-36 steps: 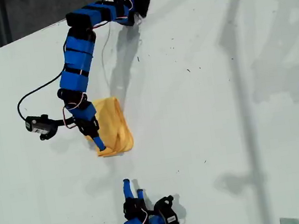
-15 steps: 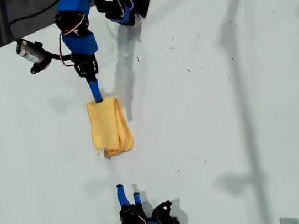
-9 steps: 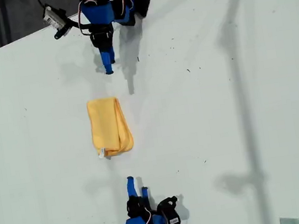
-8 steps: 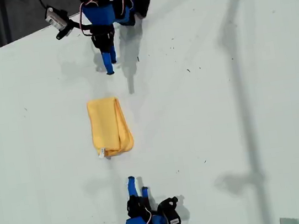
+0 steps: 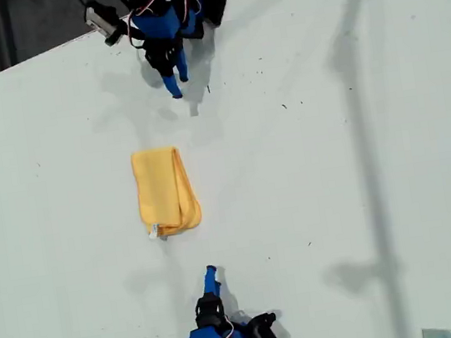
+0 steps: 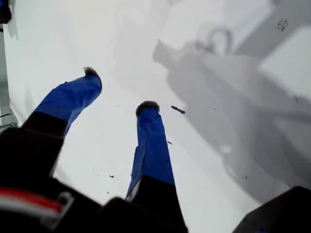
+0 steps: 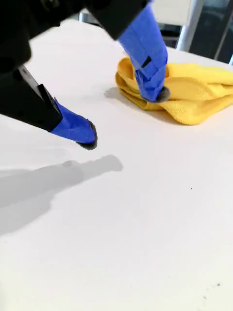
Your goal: Grasp corners of a square towel and fold twice.
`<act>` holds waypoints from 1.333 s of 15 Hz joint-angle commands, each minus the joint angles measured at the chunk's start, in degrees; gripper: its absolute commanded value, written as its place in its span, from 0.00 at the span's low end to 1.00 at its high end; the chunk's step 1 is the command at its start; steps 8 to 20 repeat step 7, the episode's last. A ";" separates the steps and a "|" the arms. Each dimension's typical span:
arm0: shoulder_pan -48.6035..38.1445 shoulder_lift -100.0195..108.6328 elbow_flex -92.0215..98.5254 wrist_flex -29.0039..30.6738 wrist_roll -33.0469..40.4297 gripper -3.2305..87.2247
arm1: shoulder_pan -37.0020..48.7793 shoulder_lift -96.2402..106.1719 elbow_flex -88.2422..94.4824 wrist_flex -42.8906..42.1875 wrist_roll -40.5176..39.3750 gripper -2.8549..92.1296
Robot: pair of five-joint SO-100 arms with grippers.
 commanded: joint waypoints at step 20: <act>0.26 0.00 0.18 -0.79 0.62 0.25 | -0.62 -0.26 -0.79 0.26 0.44 0.24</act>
